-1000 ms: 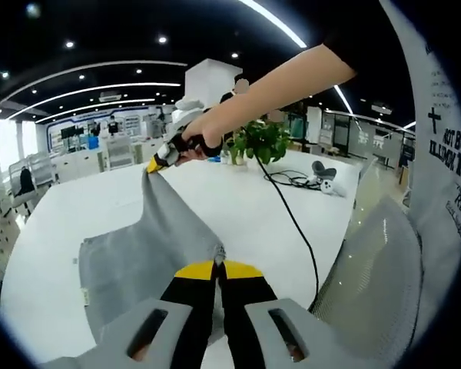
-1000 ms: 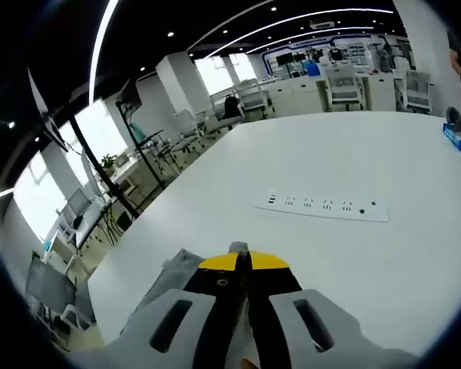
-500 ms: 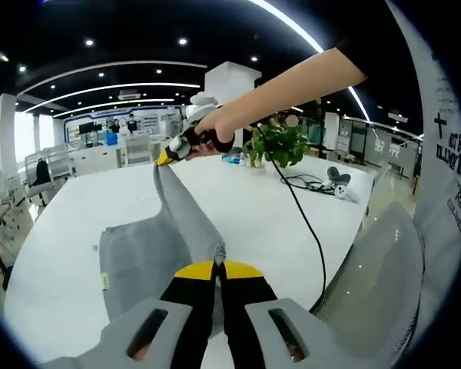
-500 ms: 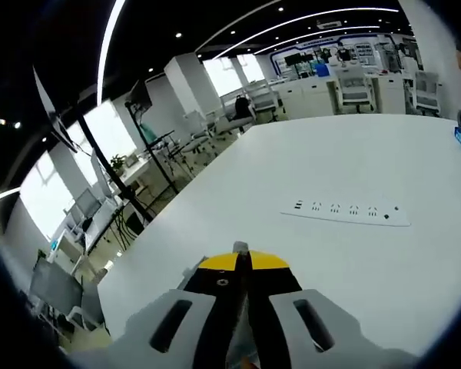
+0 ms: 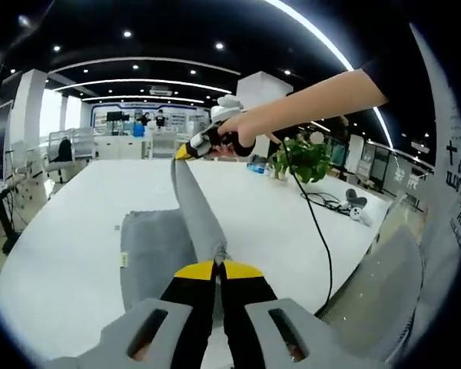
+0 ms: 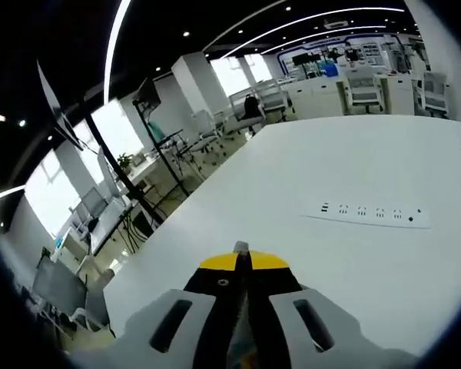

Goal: Fold the towel on the table until its edges align and the towel forms a compact rectangular stack.

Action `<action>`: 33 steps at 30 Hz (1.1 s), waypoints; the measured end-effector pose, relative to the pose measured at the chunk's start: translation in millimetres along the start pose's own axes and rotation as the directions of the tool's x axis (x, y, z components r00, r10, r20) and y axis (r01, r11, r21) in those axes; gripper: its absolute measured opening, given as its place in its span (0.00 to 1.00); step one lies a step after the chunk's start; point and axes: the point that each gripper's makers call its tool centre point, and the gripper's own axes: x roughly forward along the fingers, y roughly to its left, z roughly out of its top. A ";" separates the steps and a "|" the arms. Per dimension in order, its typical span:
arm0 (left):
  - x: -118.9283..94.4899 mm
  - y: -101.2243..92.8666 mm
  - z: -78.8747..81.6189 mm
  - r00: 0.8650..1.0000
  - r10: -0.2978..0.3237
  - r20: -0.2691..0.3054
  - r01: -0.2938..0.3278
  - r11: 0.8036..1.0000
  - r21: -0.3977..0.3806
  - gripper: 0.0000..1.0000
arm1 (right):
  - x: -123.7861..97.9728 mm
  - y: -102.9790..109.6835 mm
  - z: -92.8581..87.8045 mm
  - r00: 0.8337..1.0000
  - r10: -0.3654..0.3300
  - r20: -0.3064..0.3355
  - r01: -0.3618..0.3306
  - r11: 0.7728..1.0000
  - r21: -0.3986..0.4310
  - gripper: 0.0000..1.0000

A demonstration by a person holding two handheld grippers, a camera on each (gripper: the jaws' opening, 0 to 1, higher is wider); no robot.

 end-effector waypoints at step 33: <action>-9.8 74.4 -85.9 0.981 0.163 -0.101 -0.187 0.924 -0.332 0.02 | 79.5 34.7 -49.9 0.997 0.036 -0.071 -0.041 0.997 -0.070 0.01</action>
